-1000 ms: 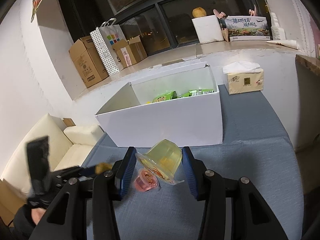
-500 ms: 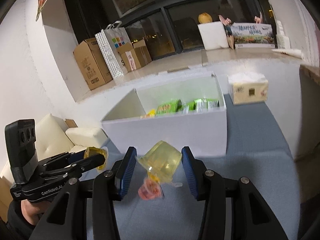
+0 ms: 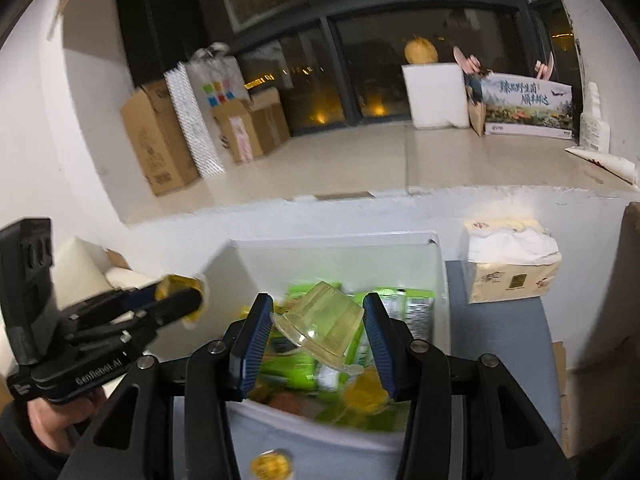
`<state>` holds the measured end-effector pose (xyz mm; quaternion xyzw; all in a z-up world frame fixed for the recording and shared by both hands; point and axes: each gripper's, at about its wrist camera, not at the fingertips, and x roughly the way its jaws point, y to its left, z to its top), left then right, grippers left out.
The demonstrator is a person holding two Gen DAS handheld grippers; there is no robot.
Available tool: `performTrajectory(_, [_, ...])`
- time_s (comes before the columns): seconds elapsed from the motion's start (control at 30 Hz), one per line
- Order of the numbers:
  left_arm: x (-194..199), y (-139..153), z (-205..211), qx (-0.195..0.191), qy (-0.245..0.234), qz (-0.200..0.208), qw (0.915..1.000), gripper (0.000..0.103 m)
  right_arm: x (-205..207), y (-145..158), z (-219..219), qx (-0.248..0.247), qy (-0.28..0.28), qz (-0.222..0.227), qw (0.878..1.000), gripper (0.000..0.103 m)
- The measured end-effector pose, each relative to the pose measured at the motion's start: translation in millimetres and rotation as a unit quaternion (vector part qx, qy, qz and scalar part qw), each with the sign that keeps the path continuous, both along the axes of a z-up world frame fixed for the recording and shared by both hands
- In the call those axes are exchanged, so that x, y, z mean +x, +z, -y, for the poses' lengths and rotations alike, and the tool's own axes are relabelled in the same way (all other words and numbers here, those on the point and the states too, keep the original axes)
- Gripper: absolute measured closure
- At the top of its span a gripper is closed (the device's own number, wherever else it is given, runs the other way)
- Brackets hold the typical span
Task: Organize snacks
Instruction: 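Carry both jelly cups into the white box and open both tools, then grasp the pink jelly cup with the right tool while the left grasps the last yellow cup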
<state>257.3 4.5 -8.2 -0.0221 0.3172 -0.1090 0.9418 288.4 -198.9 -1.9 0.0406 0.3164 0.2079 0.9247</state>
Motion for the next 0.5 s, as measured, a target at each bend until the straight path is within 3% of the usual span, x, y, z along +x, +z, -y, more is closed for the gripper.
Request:
performTrajectory(0.03, [1.0,-4.2,-0.4,0.000,0.002,-0.006,1.0000,0.027,5.0,-3.2,1.8,-0.009,-0.014,-0.005,1.000,0.014])
performTrajectory(0.07, [3.3,-7.6,-1.8,-0.003,0.005,-0.010,0.9999,0.002,7.8,-5.3,5.8,-0.006,-0.025,-0.006,1.000,0.006])
performTrajectory(0.1, [1.9,-9.8,-4.0,-0.012,0.008,-0.003,0.9999,0.000,8.3,-7.1,9.2,0.001,-0.025,-0.010,1.000,0.002])
performTrajectory(0.37, [-2.2,-20.5,-10.4,-0.036,0.019,-0.023,0.9989,0.000,0.4,-6.8,26.6,0.038,-0.030,-0.018,0.999,0.000])
performTrajectory(0.5, [-8.9,-12.2,-9.9,-0.021,0.024,-0.017,0.9994,0.000,-8.1,1.9,23.3,0.041,-0.020,-0.007,0.999,0.000])
